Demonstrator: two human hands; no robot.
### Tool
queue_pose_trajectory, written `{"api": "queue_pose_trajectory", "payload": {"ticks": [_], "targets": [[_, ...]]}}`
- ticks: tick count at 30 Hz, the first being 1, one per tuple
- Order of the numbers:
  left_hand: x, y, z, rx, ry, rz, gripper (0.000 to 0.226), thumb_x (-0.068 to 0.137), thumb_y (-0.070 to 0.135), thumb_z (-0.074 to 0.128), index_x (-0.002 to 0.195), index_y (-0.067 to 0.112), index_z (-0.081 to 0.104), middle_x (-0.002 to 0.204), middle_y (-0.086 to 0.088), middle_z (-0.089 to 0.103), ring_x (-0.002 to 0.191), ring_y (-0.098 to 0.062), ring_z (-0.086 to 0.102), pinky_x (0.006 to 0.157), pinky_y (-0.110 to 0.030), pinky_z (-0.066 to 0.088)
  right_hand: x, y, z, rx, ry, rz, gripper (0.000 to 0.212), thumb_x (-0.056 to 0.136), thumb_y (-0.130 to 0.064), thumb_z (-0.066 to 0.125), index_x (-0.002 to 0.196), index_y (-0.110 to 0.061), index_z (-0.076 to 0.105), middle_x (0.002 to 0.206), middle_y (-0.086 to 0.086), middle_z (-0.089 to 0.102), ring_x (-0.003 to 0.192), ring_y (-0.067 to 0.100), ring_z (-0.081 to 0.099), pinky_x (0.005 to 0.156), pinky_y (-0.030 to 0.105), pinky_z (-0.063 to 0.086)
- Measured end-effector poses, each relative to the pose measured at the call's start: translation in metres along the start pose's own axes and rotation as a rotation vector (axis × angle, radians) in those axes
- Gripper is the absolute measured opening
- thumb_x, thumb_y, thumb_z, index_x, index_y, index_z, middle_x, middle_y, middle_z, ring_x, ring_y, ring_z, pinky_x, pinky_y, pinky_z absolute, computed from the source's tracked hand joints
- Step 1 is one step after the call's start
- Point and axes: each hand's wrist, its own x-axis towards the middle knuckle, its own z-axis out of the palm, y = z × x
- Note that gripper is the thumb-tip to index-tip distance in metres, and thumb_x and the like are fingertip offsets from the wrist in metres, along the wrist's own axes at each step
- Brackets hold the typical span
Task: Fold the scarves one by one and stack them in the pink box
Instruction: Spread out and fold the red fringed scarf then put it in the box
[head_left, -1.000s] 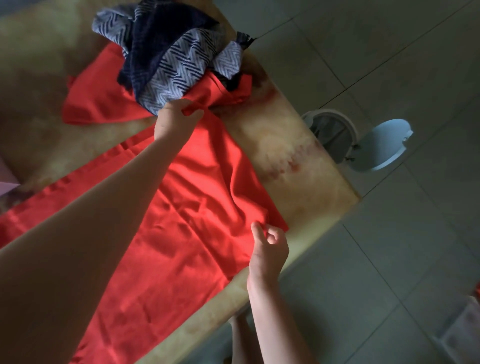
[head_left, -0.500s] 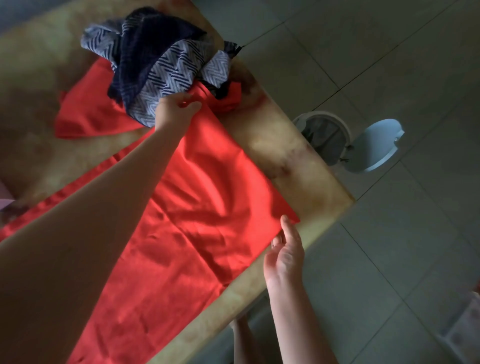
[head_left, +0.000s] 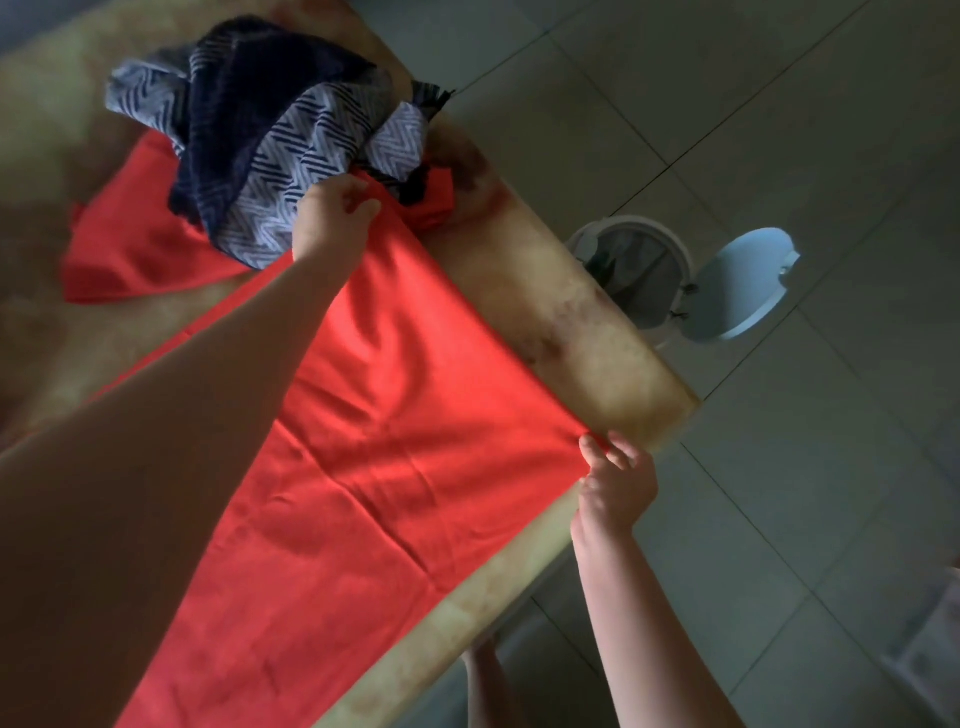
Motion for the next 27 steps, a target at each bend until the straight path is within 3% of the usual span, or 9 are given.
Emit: {"api": "queue_pose_trajectory", "payload": {"ticks": [2, 5, 7, 10, 14, 16, 19, 23, 27], "targets": [[0.002, 0.000, 0.001, 0.046, -0.041, 0.049, 0.029, 0.085, 0.008, 0.059, 0.114, 0.009, 0.064, 0.111, -0.010, 0.067, 0.104, -0.023, 0.061, 0.088, -0.024, 0.044, 0.002, 0.003, -0.002, -0.043, -0.014, -0.023, 0.028, 0.078, 0.006, 0.070, 0.100, -0.007, 0.058, 0.093, 0.017, 0.062, 0.080, 0.019, 0.058, 0.078, 0.033, 0.046], [0.002, 0.000, 0.005, -0.038, -0.092, 0.070, 0.042, 0.079, -0.002, 0.057, 0.120, 0.008, 0.058, 0.100, -0.006, 0.063, 0.083, -0.011, 0.061, 0.081, -0.014, 0.044, 0.002, 0.003, -0.001, -0.100, -0.017, -0.114, 0.025, 0.078, 0.005, 0.069, 0.096, -0.009, 0.058, 0.087, 0.015, 0.062, 0.068, 0.013, 0.057, 0.072, 0.032, 0.047], [0.000, -0.004, 0.006, -0.050, -0.107, 0.120, 0.049, 0.077, -0.005, 0.055, 0.125, 0.006, 0.054, 0.101, -0.008, 0.061, 0.081, -0.006, 0.058, 0.082, -0.015, 0.045, 0.000, 0.003, 0.000, -0.112, -0.005, -0.152, 0.024, 0.078, 0.004, 0.070, 0.095, -0.009, 0.058, 0.086, 0.011, 0.063, 0.064, 0.011, 0.058, 0.069, 0.023, 0.049], [-0.006, -0.013, 0.000, 0.059, -0.082, 0.263, 0.056, 0.071, -0.005, 0.052, 0.126, 0.007, 0.055, 0.116, -0.017, 0.057, 0.105, -0.027, 0.057, 0.096, -0.032, 0.045, -0.002, 0.007, -0.001, -0.162, -0.006, -0.180, 0.026, 0.078, 0.008, 0.067, 0.097, -0.008, 0.058, 0.087, 0.011, 0.062, 0.064, 0.005, 0.059, 0.060, 0.007, 0.044], [-0.027, -0.004, -0.018, -0.005, 0.083, 0.323, 0.055, 0.069, -0.009, 0.045, 0.120, 0.009, 0.056, 0.116, -0.014, 0.048, 0.099, -0.019, 0.057, 0.092, -0.028, 0.048, -0.011, 0.013, -0.003, -0.353, 0.047, -0.352, 0.033, 0.074, 0.002, 0.072, 0.103, -0.007, 0.058, 0.099, 0.009, 0.057, 0.085, 0.028, 0.058, 0.079, 0.036, 0.047], [-0.050, -0.006, -0.030, -0.024, 0.124, 0.331, 0.051, 0.071, -0.008, 0.046, 0.119, 0.007, 0.056, 0.114, -0.011, 0.048, 0.097, -0.011, 0.055, 0.090, -0.021, 0.046, -0.020, 0.018, -0.005, -0.445, 0.069, -0.491, 0.043, 0.070, 0.002, 0.073, 0.110, -0.002, 0.058, 0.103, 0.014, 0.054, 0.090, 0.033, 0.054, 0.085, 0.040, 0.042], [-0.095, -0.038, -0.057, 0.034, 0.169, 0.321, 0.049, 0.069, -0.010, 0.047, 0.114, 0.006, 0.059, 0.109, -0.014, 0.053, 0.098, -0.018, 0.053, 0.092, -0.023, 0.041, -0.050, 0.029, -0.004, -0.521, -0.061, -0.656, 0.047, 0.067, 0.005, 0.071, 0.111, -0.003, 0.059, 0.105, 0.017, 0.058, 0.093, 0.033, 0.051, 0.087, 0.032, 0.035], [-0.158, -0.109, -0.089, 0.198, 0.141, 0.220, 0.047, 0.071, -0.005, 0.055, 0.115, 0.011, 0.061, 0.115, -0.012, 0.056, 0.106, -0.032, 0.053, 0.095, -0.042, 0.042, -0.101, 0.052, 0.012, -0.634, -0.377, -0.913, 0.041, 0.068, -0.009, 0.064, 0.109, -0.009, 0.062, 0.106, 0.006, 0.062, 0.101, 0.023, 0.051, 0.093, 0.025, 0.031], [-0.180, -0.160, -0.103, 0.334, 0.009, 0.092, 0.057, 0.074, 0.002, 0.067, 0.129, 0.014, 0.055, 0.129, -0.012, 0.052, 0.113, -0.037, 0.052, 0.095, -0.048, 0.042, -0.124, 0.076, 0.032, -0.817, -0.477, -1.030, 0.047, 0.068, -0.012, 0.077, 0.113, -0.010, 0.062, 0.107, 0.008, 0.061, 0.104, 0.028, 0.053, 0.093, 0.031, 0.034]]}}
